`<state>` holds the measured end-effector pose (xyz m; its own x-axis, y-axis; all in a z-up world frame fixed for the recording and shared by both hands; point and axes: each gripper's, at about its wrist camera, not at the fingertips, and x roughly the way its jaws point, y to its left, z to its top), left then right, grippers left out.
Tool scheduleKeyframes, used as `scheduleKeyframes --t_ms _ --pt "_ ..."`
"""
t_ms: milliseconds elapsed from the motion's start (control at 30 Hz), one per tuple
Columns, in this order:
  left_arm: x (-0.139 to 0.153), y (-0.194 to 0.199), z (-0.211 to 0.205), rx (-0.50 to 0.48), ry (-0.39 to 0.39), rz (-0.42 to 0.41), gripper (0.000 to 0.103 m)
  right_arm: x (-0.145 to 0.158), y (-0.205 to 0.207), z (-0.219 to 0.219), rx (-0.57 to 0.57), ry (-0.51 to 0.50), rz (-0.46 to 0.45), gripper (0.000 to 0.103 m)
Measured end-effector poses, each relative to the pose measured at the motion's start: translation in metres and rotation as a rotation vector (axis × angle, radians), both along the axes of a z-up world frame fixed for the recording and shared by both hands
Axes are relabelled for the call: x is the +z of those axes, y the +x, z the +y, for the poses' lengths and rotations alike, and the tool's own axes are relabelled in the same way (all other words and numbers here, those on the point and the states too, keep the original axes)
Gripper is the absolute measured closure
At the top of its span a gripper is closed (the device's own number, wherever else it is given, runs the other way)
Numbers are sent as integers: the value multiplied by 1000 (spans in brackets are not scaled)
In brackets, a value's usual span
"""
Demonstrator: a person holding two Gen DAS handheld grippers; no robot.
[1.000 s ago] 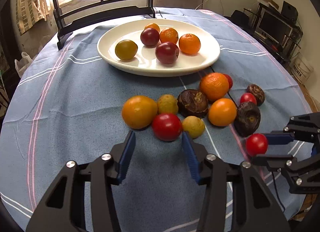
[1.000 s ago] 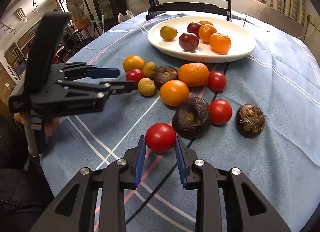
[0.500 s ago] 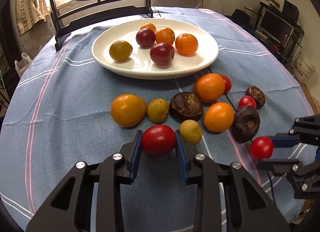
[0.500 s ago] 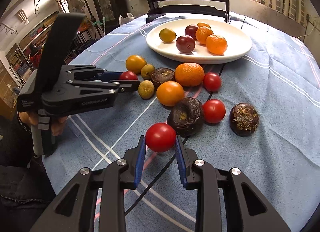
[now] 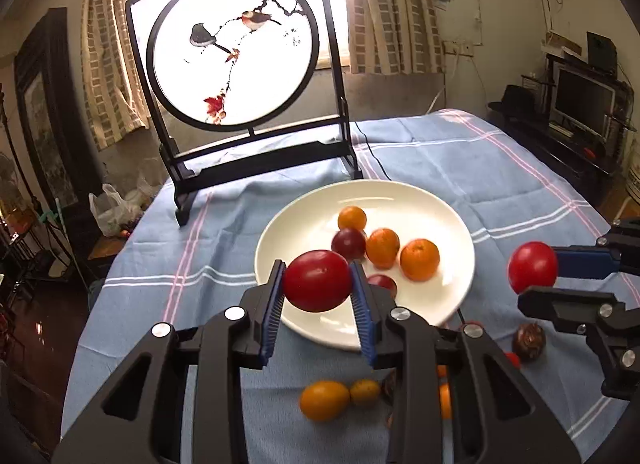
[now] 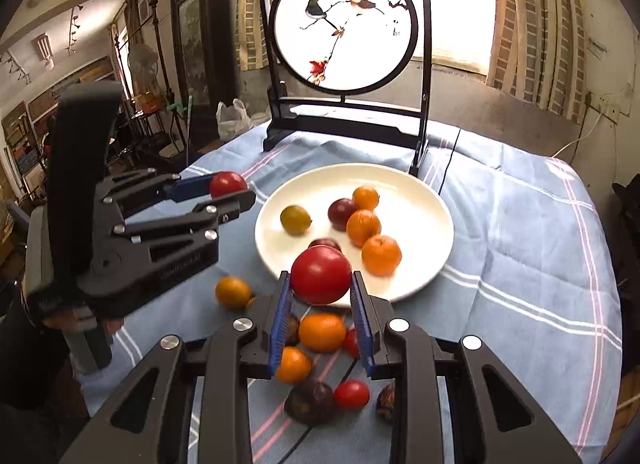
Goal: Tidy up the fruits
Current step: 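Lower both red tomatoes onto the plate and open both tools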
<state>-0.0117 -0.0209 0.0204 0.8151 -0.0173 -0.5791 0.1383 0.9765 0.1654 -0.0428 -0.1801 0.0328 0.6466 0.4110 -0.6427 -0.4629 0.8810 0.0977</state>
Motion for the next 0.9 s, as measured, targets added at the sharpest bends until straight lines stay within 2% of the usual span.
scheduleKeyframes --t_ms 167,400,700,733,800,900 --pt "-8 28 -1 33 2 17 72 6 45 6 -32 4 -5 73" --pt "-32 54 3 49 14 72 72 -17 89 23 -45 -28 51 73" --pt "-49 74 3 47 28 106 70 -44 128 40 -55 -65 112 72" --pt "-50 75 2 51 30 106 67 -47 132 41 -49 -67 130 65" --pt "-50 75 2 57 34 101 47 -48 135 41 -73 -83 121 50" --pt "-48 72 7 60 32 97 46 -40 129 31 -84 -58 98 50"
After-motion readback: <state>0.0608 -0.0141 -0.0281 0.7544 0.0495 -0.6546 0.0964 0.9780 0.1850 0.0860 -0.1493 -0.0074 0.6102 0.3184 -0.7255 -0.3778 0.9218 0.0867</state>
